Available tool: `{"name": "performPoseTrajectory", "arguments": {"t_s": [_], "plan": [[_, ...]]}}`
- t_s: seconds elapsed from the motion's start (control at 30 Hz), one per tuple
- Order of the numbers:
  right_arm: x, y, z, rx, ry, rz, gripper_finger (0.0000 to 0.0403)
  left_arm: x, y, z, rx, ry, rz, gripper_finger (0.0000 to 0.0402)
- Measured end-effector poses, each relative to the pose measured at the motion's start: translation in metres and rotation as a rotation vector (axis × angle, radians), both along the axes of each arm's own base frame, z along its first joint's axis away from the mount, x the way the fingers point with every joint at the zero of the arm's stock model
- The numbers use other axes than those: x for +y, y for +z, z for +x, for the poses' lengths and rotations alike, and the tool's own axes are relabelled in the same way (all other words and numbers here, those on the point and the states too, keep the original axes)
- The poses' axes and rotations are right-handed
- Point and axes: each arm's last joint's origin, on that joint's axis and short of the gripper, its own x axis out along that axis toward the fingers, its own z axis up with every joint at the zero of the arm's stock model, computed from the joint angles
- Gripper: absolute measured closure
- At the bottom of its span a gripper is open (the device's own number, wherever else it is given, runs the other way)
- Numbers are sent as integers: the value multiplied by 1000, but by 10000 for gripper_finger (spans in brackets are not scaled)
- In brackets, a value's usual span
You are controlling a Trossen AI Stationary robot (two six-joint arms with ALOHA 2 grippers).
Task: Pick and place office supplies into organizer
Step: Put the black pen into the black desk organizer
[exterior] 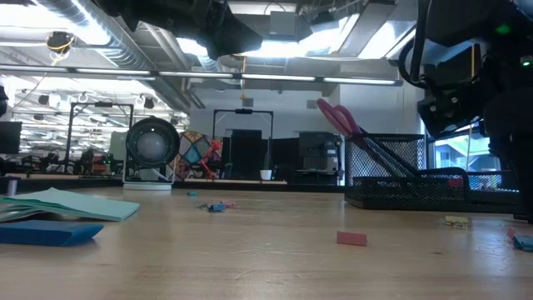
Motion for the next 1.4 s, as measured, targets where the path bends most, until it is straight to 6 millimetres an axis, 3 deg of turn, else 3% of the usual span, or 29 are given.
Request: {"name": "performPoseTrajectory", "arguments": {"t_s": [0.43,0.9,1.1,1.23,1.4], "plan": [[0,-1,-1,5,4,2,354,0,0,0,0,0,0,258],[0,23,9,16,157,13,351,0,0,0,0,0,0,258],[-10,48,13,-129,203,62,351,0,0,0,0,0,0,258],[-20,75,17,-310,227,88,351,0,0,0,0,0,0,258],[-38,114,15,-581,232,-19,351,0,0,0,0,0,1,258]]}}
